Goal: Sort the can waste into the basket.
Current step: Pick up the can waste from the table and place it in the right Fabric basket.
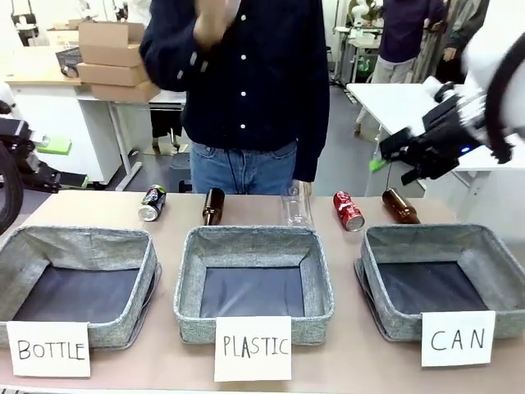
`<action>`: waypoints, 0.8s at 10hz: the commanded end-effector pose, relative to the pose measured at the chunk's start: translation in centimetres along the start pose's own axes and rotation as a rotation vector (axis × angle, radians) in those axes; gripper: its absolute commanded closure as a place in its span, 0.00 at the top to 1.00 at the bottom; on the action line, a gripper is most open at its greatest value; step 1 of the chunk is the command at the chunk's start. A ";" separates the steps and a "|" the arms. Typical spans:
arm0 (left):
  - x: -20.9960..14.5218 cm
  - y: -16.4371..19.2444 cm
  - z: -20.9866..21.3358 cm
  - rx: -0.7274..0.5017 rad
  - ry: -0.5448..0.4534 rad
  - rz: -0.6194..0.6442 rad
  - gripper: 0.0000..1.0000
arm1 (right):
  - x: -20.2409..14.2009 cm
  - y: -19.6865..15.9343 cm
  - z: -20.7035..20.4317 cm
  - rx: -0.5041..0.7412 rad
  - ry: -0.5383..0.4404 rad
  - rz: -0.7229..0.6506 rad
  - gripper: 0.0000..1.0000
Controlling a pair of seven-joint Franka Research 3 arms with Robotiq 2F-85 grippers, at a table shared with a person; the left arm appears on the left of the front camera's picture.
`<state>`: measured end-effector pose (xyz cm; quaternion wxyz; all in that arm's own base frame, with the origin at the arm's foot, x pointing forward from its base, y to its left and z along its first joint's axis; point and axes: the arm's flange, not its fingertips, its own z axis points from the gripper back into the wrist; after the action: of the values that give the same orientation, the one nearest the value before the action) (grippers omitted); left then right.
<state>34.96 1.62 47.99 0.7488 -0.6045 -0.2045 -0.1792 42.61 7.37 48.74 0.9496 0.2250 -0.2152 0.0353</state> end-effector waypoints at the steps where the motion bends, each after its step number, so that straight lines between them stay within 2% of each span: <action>1: 0.2 -0.1 -0.1 -0.026 -0.020 -0.024 1.00 | 3.1 -0.7 -4.0 -0.196 0.120 -0.011 1.00; 3: 0.2 -0.1 -0.1 -0.026 -0.020 -0.024 1.00 | 2.9 -0.9 -7.0 -0.192 0.141 0.003 1.00; 4: 0.2 -0.1 -0.1 -0.026 -0.020 -0.024 1.00 | 1.7 -0.5 -4.2 -0.067 0.095 -0.030 1.00; 5: 0.2 -0.1 -0.1 -0.026 -0.020 -0.024 1.00 | 2.0 -1.4 -7.7 -0.204 0.131 0.030 1.00; 7: 0.2 -0.1 -0.1 -0.026 -0.020 -0.024 1.00 | 2.1 -1.3 -7.3 -0.175 0.133 0.008 1.00; 8: 0.2 -0.1 -0.1 -0.026 -0.020 -0.024 1.00 | 4.3 -1.6 -10.2 -0.218 0.107 0.024 1.00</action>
<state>34.98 1.66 48.00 0.7479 -0.6053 -0.2046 -0.1801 48.20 9.48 42.64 0.9776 0.1336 -0.1577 0.0398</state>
